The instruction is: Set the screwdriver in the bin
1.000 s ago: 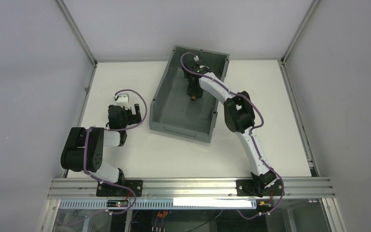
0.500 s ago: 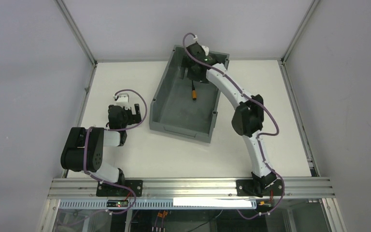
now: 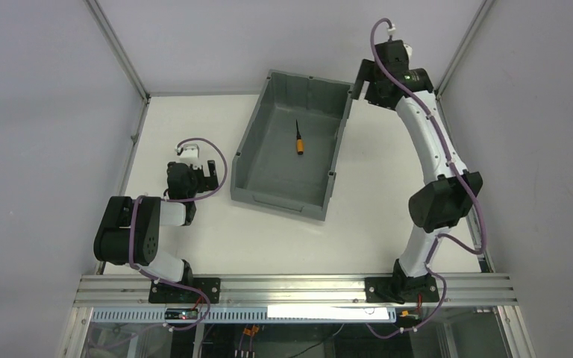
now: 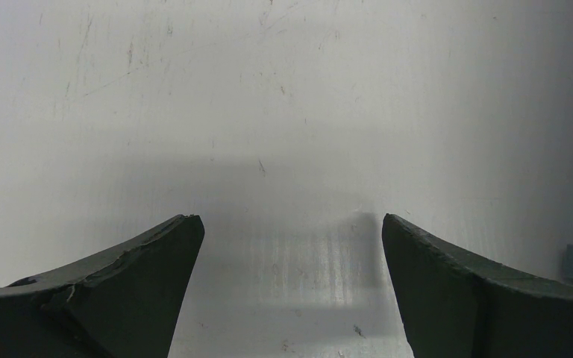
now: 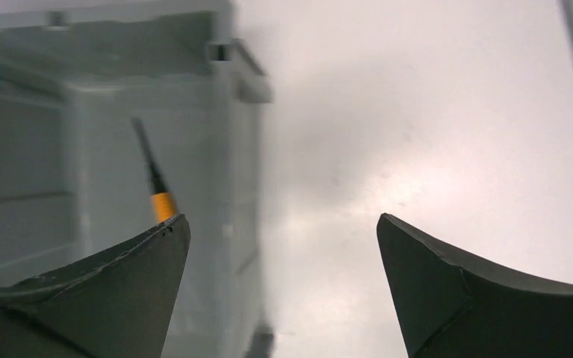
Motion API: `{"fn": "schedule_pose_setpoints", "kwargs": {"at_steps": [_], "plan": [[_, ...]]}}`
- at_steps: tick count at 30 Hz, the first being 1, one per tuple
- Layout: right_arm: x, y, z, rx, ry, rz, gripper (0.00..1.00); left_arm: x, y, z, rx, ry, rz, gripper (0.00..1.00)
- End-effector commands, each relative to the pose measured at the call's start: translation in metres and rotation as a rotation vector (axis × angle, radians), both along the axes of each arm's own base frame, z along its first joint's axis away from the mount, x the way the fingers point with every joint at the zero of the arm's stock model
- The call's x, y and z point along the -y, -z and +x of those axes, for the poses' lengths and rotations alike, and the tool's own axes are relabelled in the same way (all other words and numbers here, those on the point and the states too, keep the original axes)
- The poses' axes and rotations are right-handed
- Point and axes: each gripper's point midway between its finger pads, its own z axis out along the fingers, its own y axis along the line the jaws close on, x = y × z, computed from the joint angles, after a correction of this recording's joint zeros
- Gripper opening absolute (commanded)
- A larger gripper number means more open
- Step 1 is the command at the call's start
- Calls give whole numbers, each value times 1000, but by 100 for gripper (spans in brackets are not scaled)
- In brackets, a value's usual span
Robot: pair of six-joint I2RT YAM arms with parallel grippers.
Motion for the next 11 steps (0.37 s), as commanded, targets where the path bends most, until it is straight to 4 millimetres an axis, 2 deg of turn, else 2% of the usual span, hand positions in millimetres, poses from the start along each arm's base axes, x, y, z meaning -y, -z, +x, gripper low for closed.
{"fn": "schedule_pose_setpoints", "kwargs": {"at_steps": [1, 4, 7, 11], "plan": [[62, 4, -23, -58, 64, -112, 99, 1, -19, 8, 65, 8, -9, 99], [93, 7, -29, -73, 101, -145, 99, 1, -20, 8, 66, 7, -9, 99], [115, 11, -34, -83, 132, -161, 99, 1, -20, 8, 66, 8, -9, 99], [119, 8, -34, -52, 127, -124, 99, 1, -20, 9, 68, 8, -9, 99]]}}
